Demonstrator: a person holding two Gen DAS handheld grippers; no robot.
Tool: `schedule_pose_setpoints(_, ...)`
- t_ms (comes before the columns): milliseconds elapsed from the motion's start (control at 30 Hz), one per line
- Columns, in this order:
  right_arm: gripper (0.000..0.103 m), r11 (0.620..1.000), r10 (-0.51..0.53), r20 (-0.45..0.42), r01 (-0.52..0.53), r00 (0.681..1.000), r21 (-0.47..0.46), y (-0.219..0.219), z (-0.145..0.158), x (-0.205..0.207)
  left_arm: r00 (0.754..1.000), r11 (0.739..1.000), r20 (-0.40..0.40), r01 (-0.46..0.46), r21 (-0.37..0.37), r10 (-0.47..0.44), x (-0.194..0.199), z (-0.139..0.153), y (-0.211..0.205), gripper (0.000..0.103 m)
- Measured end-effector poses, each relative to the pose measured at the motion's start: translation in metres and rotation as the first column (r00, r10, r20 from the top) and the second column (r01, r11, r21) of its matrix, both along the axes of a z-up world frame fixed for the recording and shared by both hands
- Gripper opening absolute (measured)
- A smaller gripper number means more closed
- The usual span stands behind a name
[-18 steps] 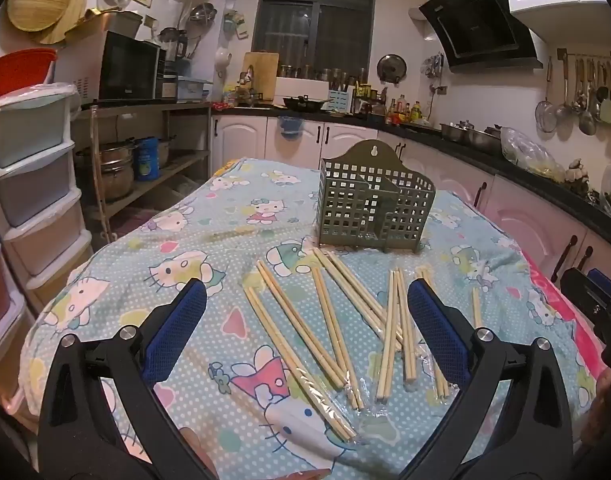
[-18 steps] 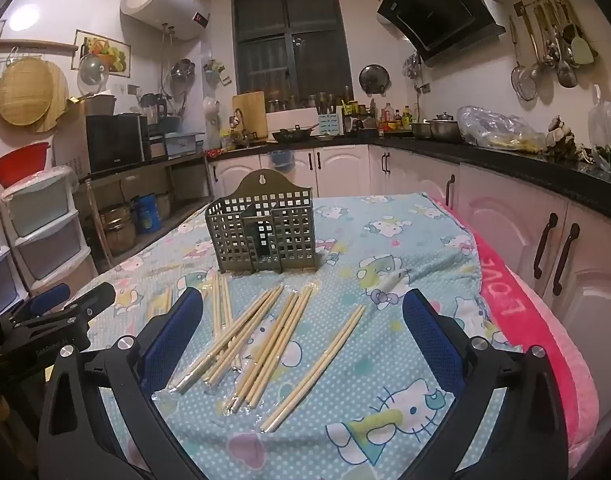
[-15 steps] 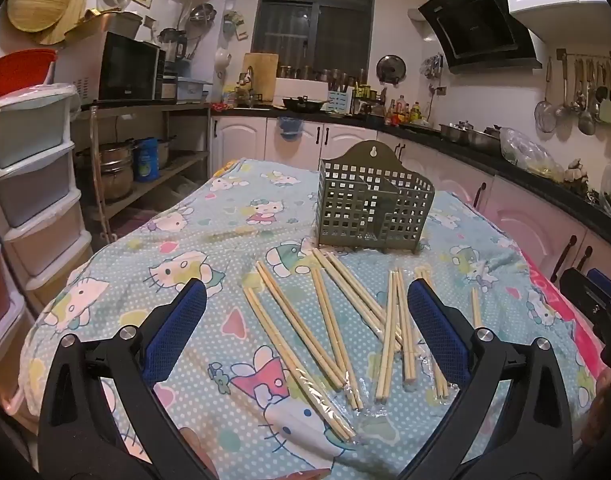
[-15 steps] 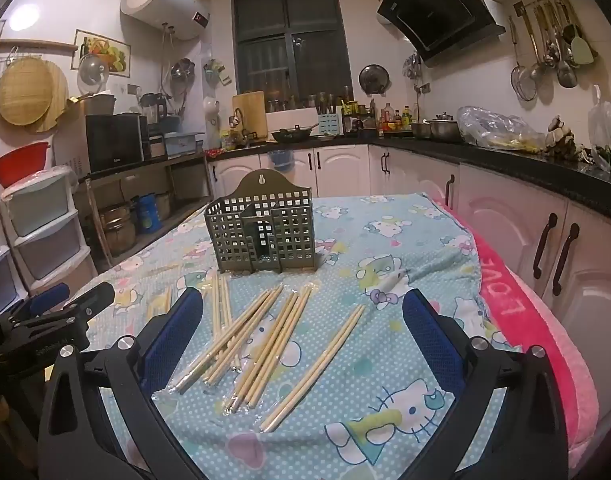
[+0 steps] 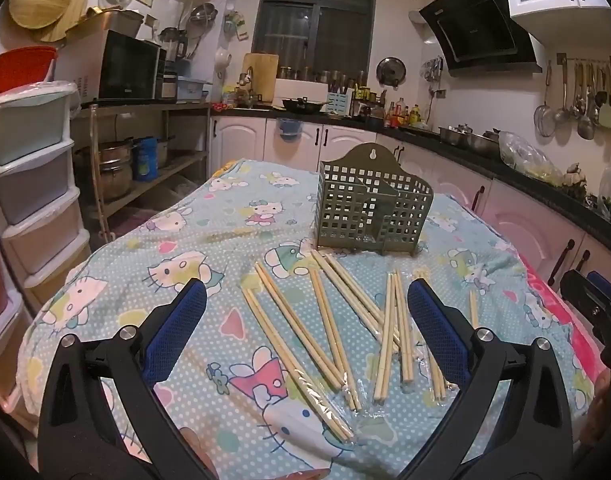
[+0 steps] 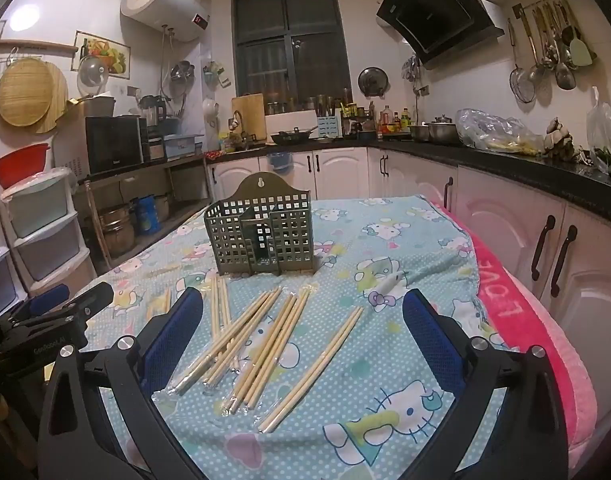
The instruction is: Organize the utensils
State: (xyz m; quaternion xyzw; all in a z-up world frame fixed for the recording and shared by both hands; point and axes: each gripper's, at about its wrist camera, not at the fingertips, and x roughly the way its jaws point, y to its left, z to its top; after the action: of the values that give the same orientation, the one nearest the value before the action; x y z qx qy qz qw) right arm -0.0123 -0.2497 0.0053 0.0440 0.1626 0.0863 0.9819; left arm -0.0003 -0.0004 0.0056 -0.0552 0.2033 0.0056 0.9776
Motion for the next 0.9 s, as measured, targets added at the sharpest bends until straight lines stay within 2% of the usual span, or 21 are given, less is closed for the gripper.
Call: schedule_pose_setpoints(900, 0.097, 1.000, 0.004, -0.001, -0.004, 1.000, 0.005, 0.0037, -0.0006, -0.0036, 1.000, 1.000, 0.001, 0.003, -0.007, -0.003, 0.0012, 0.0006, 0.0012, 0.092)
